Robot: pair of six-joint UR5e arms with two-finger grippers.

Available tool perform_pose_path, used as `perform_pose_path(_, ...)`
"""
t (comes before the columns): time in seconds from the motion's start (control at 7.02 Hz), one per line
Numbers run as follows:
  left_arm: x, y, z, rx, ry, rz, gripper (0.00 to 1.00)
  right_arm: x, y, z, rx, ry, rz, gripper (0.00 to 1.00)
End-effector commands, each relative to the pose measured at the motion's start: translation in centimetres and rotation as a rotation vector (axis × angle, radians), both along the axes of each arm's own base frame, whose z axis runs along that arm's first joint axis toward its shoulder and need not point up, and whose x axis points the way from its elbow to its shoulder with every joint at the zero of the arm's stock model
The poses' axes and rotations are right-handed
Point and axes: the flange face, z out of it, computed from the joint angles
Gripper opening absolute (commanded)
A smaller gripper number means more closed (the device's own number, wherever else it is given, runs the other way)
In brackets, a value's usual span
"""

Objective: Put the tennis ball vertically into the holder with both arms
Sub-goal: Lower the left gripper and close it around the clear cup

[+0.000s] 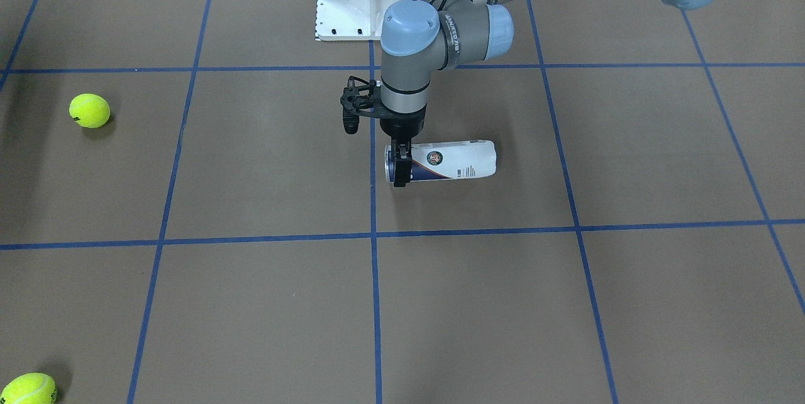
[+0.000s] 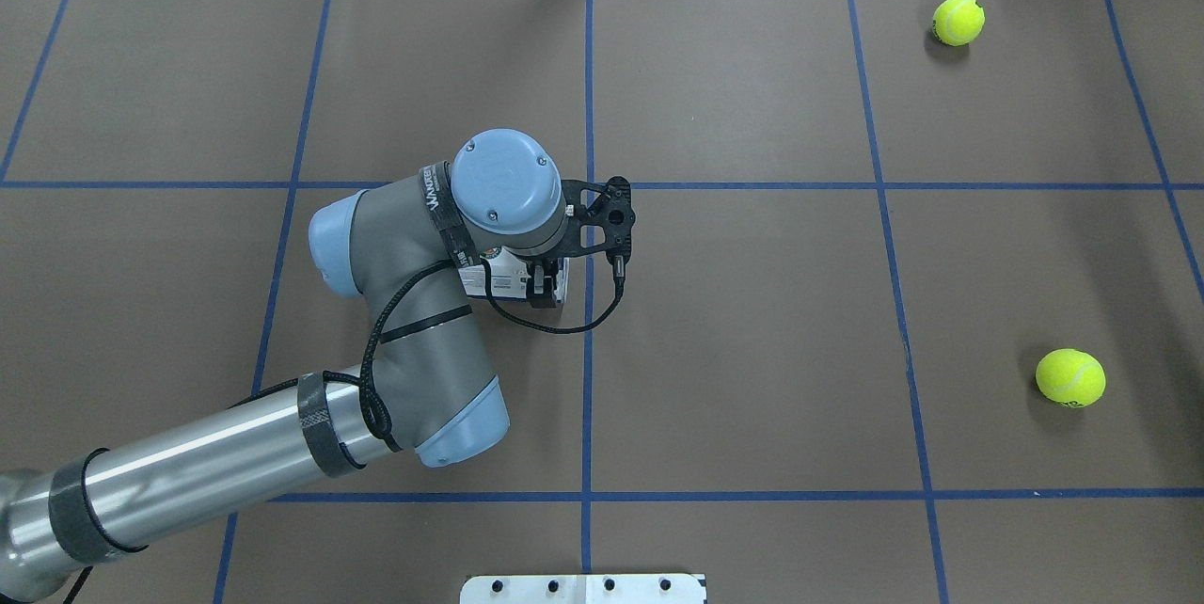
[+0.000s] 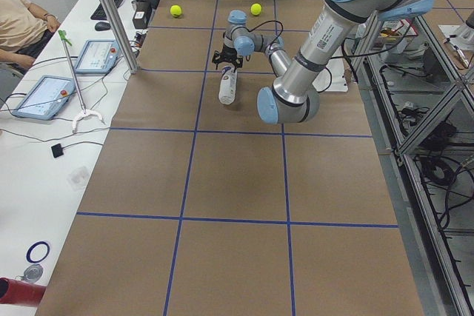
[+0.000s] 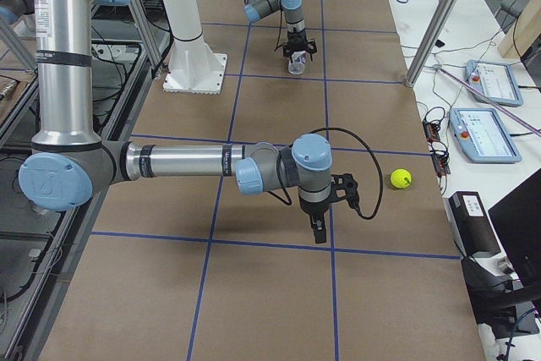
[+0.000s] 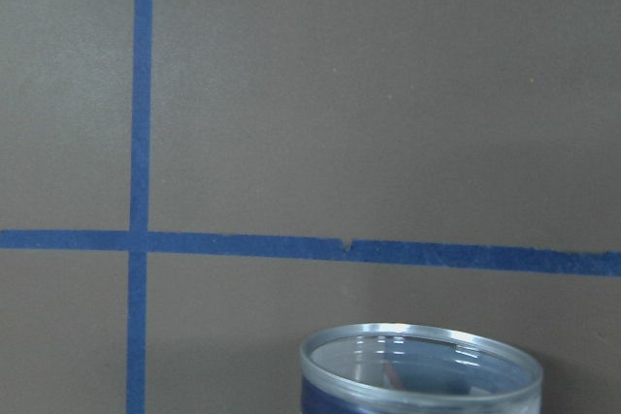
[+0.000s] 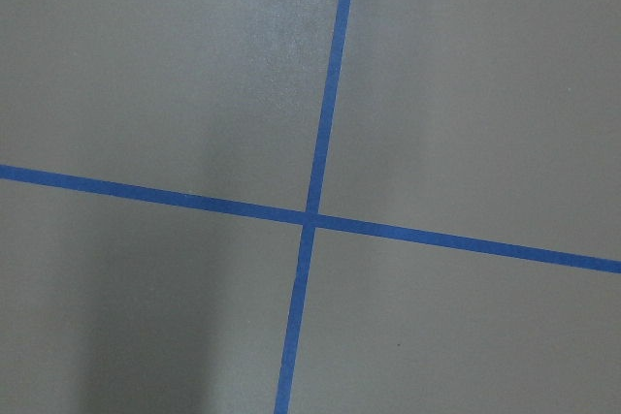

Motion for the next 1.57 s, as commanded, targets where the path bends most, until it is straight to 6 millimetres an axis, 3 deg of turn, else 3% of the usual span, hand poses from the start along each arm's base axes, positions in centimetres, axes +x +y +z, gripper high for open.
perform_pose_path(0.0, -0.6, -0.4, -1.8, 0.015, 0.024, 0.003, 0.99, 0.0, 0.0, -0.1, 0.000, 0.000, 0.001, 1.00)
perform_pose_path(0.85, -0.4, -0.7, -0.1, -0.014, 0.001, -0.012, 0.99, 0.0, 0.0, 0.0, 0.000, 0.000, 0.001, 1.00)
perform_pose_path(1.42, 0.2, -0.5, 1.0, -0.158, -0.003, -0.116, 0.99, 0.0, -0.1, -0.1, 0.000, 0.000, 0.001, 1.00)
